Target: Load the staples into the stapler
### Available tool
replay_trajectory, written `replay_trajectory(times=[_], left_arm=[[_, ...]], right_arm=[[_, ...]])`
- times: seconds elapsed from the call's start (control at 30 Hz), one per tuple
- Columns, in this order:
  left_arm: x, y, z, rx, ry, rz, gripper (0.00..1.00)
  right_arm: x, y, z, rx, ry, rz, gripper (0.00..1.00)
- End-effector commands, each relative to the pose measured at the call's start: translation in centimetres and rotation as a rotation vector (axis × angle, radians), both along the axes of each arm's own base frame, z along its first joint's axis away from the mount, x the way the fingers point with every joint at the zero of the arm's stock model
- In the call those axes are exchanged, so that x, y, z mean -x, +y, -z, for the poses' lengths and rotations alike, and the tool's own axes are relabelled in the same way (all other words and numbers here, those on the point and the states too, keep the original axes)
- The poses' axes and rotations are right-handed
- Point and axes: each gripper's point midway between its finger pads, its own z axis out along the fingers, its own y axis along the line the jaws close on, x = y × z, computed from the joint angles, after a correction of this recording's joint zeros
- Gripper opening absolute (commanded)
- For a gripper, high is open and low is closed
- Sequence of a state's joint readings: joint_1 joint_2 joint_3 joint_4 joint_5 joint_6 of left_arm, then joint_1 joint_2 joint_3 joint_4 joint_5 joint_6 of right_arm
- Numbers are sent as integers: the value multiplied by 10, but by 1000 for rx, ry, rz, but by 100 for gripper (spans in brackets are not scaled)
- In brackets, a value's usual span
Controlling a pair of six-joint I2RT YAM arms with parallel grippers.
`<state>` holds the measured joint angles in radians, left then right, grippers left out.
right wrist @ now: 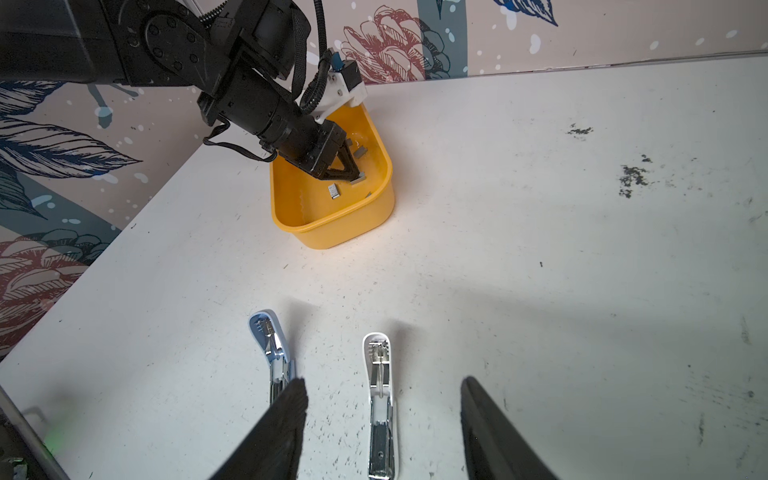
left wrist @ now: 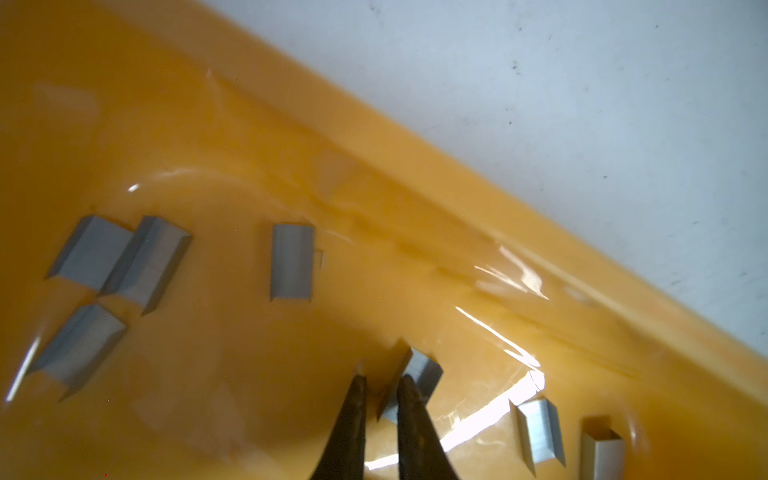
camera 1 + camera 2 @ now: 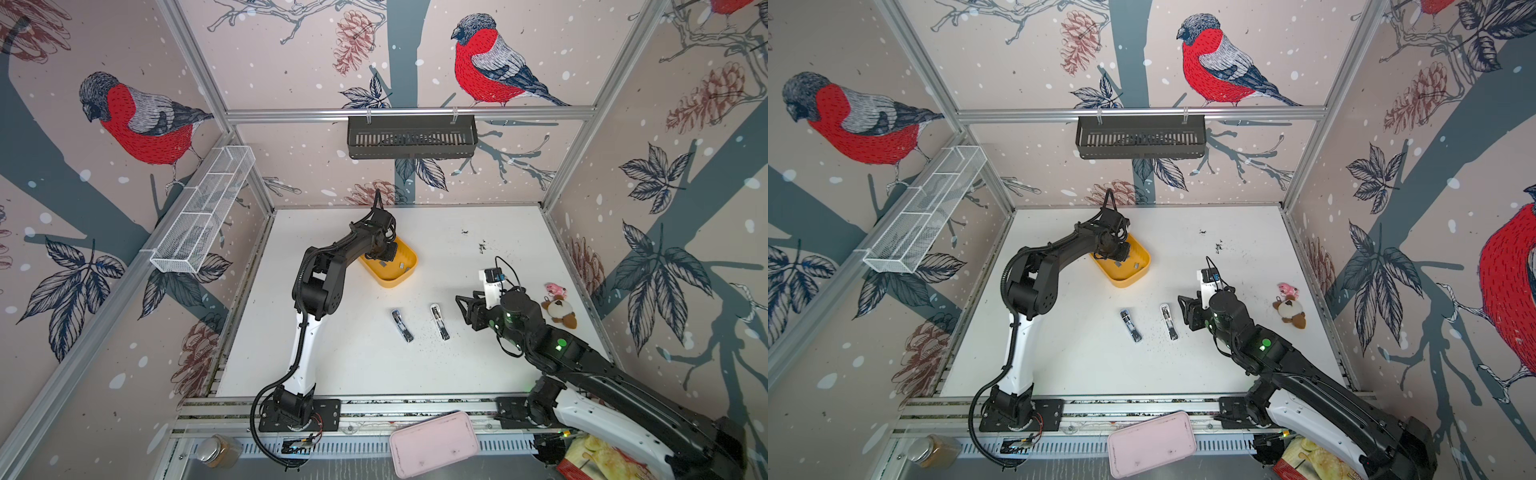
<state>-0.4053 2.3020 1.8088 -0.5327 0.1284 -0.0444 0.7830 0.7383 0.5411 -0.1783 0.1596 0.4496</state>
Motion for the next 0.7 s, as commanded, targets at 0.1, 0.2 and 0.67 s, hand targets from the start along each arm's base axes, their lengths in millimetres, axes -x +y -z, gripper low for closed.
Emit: replay_trajectory(times=[0.1, 0.2, 0.67], left_arm=[[12, 2, 1, -16, 47, 16, 20], [14, 3, 1, -22, 53, 20, 19], [20, -3, -1, -21, 56, 40, 25]], right_arm=[[-2, 2, -6, -31, -11, 2, 60], [-2, 2, -5, -30, -10, 2, 60], [-2, 2, -3, -30, -7, 4, 60]])
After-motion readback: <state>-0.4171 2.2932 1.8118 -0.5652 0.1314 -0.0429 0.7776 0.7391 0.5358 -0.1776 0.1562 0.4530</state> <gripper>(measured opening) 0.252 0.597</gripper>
